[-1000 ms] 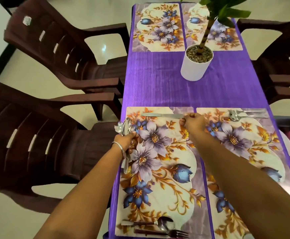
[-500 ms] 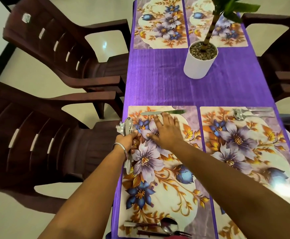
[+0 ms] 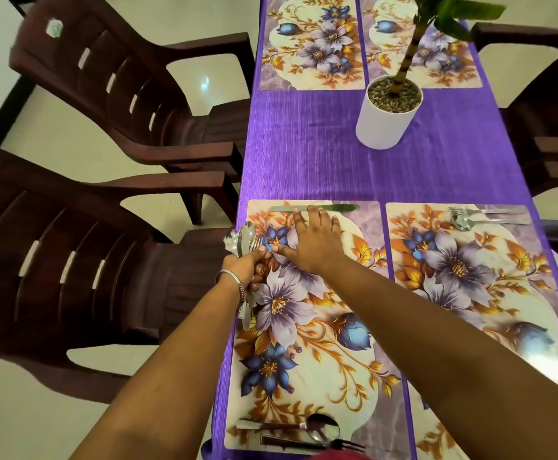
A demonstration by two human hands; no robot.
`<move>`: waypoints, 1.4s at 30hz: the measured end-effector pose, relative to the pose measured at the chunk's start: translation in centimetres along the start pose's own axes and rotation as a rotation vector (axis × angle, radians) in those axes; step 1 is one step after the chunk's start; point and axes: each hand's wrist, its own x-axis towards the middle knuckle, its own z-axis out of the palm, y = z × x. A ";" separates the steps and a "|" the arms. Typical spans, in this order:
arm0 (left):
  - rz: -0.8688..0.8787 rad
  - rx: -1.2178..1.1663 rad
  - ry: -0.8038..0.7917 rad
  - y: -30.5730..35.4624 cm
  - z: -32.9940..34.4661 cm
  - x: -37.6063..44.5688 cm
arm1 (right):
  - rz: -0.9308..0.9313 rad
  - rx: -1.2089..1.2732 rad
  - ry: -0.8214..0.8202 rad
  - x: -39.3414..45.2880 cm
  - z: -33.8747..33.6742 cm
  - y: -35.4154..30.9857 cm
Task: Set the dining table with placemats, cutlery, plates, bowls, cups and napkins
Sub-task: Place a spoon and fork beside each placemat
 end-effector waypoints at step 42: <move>0.021 -0.032 0.027 -0.3 0.0 -0.1 | -0.019 0.023 -0.054 1.0 0.5 1.3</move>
